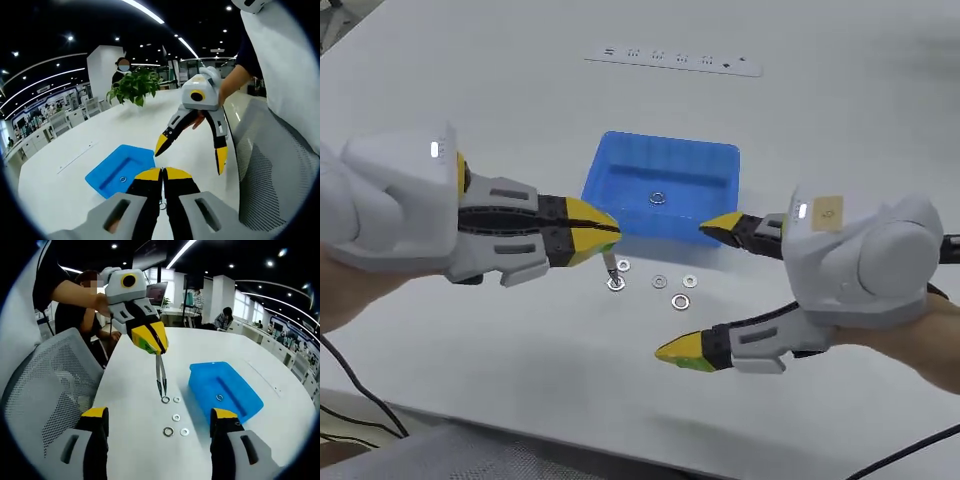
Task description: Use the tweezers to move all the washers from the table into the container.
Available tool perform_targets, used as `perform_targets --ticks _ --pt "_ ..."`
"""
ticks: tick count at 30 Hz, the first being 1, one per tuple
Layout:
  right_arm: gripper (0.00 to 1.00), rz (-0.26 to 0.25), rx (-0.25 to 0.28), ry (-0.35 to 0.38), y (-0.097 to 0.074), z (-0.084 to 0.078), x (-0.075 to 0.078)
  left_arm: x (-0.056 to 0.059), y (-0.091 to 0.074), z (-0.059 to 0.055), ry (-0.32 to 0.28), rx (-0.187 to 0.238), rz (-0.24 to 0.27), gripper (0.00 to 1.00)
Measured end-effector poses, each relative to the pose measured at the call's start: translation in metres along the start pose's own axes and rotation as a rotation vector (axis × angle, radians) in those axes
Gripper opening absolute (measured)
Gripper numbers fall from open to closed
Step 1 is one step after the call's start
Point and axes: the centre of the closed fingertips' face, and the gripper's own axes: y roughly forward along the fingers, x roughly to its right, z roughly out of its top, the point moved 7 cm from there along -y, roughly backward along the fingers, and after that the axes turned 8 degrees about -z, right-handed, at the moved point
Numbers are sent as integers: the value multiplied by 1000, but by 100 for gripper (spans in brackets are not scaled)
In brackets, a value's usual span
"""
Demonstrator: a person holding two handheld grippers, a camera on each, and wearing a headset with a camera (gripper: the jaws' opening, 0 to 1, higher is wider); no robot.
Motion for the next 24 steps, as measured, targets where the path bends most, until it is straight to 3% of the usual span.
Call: perform_targets --ticks 14,24 --pt "90 6 -17 32 -1 -3 0 -3 5 -9 8 -15 -18 4" --pt "87 15 -29 51 3 -5 1 -3 9 -12 -9 4 -45 4"
